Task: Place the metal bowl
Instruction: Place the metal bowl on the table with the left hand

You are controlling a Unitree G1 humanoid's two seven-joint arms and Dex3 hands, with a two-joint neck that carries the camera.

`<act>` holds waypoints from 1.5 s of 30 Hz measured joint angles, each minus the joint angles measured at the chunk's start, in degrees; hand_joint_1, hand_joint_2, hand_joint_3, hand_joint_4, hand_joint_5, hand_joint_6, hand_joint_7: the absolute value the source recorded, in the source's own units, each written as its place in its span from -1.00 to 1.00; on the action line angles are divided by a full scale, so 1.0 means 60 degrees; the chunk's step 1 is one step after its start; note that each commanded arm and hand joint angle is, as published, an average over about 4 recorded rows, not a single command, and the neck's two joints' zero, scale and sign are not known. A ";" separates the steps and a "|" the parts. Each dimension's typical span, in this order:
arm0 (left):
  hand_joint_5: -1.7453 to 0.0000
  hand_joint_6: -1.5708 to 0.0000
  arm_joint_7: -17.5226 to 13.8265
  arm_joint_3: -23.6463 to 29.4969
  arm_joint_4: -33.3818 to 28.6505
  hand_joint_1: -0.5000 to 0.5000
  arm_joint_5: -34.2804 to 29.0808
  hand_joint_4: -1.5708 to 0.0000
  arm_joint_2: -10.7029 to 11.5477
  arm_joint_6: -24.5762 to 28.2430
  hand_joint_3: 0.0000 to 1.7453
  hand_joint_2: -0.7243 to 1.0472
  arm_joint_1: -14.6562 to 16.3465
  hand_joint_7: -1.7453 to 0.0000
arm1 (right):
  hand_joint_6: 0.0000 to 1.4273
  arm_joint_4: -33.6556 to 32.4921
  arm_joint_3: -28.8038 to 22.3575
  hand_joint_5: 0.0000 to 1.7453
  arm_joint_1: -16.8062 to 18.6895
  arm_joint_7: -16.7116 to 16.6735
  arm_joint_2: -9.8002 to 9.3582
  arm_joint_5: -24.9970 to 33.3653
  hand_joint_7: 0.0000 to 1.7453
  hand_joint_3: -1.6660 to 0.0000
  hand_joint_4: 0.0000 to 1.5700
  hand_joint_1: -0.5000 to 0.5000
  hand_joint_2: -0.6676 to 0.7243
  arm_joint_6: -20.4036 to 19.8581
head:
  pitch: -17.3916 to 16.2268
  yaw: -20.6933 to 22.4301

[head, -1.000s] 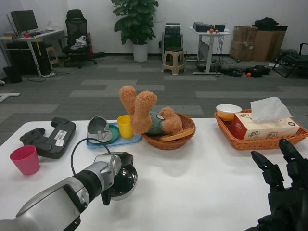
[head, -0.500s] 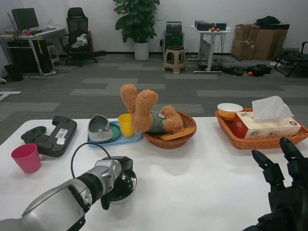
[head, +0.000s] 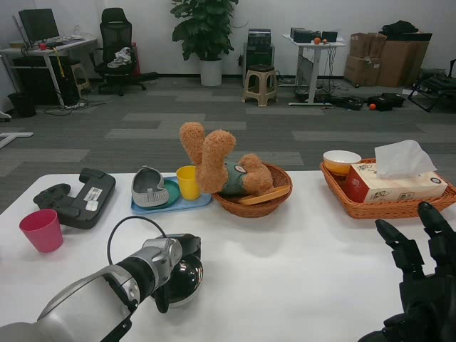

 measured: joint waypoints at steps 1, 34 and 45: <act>-1.00 0.85 -0.0001 0.0065 -0.0026 -1.00 0.0000 1.00 -0.0002 -0.0007 -0.10 1.00 0.0035 -0.76 | -1.00 -0.0001 -0.0002 -0.22 0.0000 0.0000 0.0001 0.0000 -0.36 0.71 -0.49 0.50 0.93 0.0000 | -0.0004 0.0004; 1.00 1.00 -0.0262 0.2799 -0.3234 -1.00 0.0946 1.00 -0.0012 -0.0389 0.70 1.00 0.2273 0.76 | -1.00 -0.0028 -0.0046 -0.22 0.0049 0.0000 0.0050 0.0002 -0.36 0.71 -0.49 0.50 0.91 -0.0072 | -0.0009 0.0158; 1.00 1.00 0.0166 0.3576 -0.4082 -1.00 0.1526 1.00 -0.0165 -0.0612 0.50 1.00 0.2848 0.68 | -1.00 -0.0035 -0.0053 -0.22 0.0066 0.0000 0.0055 0.0002 -0.36 0.71 -0.49 0.50 0.93 -0.0097 | -0.0036 0.0103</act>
